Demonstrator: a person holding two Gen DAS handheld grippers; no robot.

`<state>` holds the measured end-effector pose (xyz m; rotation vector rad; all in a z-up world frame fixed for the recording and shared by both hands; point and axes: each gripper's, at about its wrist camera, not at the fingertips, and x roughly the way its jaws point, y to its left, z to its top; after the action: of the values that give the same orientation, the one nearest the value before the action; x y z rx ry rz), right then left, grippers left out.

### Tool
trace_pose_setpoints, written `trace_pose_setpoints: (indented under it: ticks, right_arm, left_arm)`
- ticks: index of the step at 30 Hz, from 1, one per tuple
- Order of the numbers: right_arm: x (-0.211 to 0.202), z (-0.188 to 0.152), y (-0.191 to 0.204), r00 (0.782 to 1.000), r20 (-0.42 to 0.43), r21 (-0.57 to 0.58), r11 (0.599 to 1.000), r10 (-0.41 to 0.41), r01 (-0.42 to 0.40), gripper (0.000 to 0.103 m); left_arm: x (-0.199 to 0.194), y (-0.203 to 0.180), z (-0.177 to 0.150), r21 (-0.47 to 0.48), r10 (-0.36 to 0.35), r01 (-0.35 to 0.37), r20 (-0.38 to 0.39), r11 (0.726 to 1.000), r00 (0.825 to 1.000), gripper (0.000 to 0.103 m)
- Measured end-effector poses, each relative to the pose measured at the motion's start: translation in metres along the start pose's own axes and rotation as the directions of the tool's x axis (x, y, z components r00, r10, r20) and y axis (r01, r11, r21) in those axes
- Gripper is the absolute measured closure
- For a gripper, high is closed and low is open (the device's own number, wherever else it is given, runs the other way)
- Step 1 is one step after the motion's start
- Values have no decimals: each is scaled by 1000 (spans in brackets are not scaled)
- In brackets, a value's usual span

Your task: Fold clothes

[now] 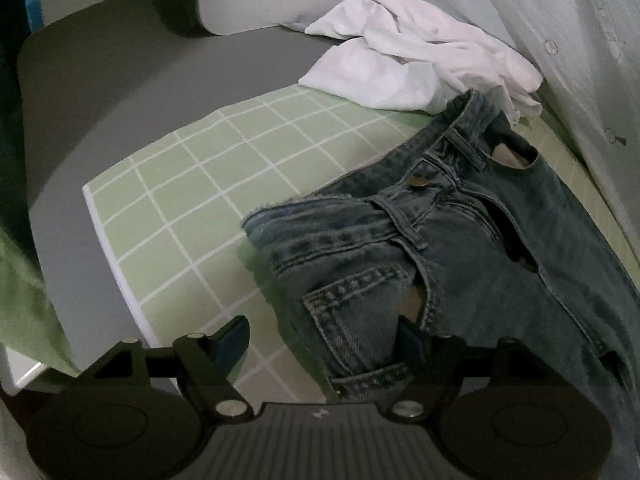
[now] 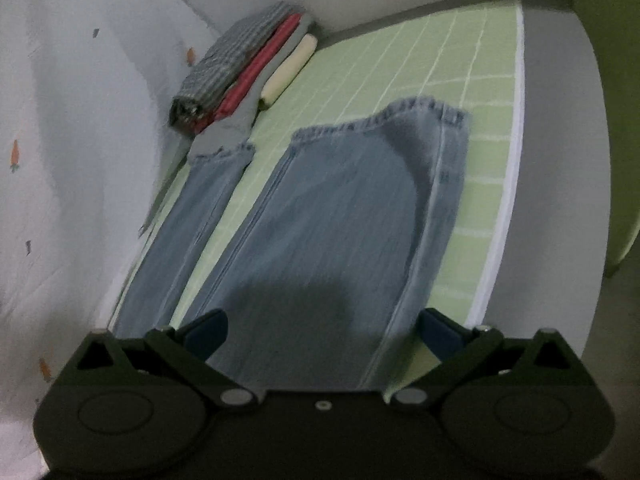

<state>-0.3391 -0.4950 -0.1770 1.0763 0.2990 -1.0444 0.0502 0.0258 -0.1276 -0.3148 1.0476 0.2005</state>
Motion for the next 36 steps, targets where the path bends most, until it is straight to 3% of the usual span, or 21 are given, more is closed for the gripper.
trace_pose_setpoints:
  ticks: [10,15,16,18,19,20,21,23,28,31,36]
  right_arm:
    - [21,31,-19,994,77,75,994,71,-77,0]
    - [33,46,-38,980,129,209,961,154,-179,0]
    - [35,48,-42,976,140,239,951,167,-197,0]
    - [37,53,-44,977,133,285,937,167,-200,1]
    - [38,55,-44,980,117,308,933,159,-188,3]
    - [38,58,-44,984,100,331,927,150,-175,22]
    - [41,60,-45,987,70,356,920,148,-163,57]
    - [45,58,-46,992,25,383,915,125,-125,87]
    - [27,54,-37,990,40,311,940,137,-142,95]
    - [7,60,-28,994,56,213,971,94,-104,96]
    - [-25,72,-34,988,112,230,964,107,-131,97]
  left_arm:
    - [7,4,-5,-72,-22,21,-13,997,1000,13]
    - [13,8,0,-109,-34,35,12,993,999,10]
    - [14,7,1,-111,-34,37,25,993,999,12]
    - [15,5,2,-113,-31,36,47,993,998,28]
    - [15,2,3,-108,-31,36,51,994,998,45]
    - [15,-1,3,-103,-42,47,53,994,998,54]
    - [14,-3,4,-98,-51,56,54,994,997,58]
    - [12,-6,6,-78,-69,72,46,994,997,72]
    - [-8,4,10,-115,-105,112,71,987,992,81]
    - [-24,9,11,-133,-101,112,88,985,991,83]
    - [-59,5,6,-41,-90,97,143,994,986,84]
